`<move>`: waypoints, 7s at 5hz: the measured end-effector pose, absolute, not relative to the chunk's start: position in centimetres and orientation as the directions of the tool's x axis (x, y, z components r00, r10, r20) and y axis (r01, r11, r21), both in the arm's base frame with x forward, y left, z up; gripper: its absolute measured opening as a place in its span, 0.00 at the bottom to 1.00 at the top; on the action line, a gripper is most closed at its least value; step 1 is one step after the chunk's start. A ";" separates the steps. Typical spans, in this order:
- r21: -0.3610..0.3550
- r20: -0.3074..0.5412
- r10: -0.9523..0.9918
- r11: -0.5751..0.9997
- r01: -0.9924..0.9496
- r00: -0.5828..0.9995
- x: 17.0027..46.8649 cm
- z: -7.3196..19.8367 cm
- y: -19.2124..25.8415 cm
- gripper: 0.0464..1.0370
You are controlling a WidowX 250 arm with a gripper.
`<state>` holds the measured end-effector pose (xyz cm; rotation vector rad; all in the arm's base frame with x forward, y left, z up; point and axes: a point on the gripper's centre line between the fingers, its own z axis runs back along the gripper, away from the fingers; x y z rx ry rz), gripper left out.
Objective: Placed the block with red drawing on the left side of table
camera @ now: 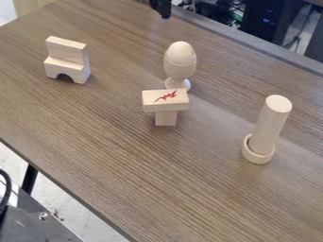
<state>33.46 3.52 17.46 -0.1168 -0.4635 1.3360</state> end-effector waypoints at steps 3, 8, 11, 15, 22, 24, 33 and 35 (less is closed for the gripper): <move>-0.330 0.174 0.973 -0.085 -0.940 -0.149 28.5 17.2 -0.5 0.96; -0.315 0.071 0.804 -0.544 -0.778 -0.591 26.9 11.5 -0.6 0.96; -0.217 -0.012 0.721 -0.679 -0.702 -0.693 27.2 7.9 1.5 0.96; -0.183 0.011 0.728 -0.673 -0.717 -0.686 28.1 5.1 1.8 0.92; -0.394 -0.018 0.962 -0.258 -0.882 -0.273 31.0 12.7 7.4 0.52; -0.323 0.097 0.970 0.243 -0.915 0.223 34.2 10.7 11.2 0.52; -0.144 0.256 0.690 0.720 -0.679 0.677 37.4 4.3 12.8 0.96; -0.102 0.338 0.680 0.714 -0.693 0.651 36.6 10.4 11.0 0.96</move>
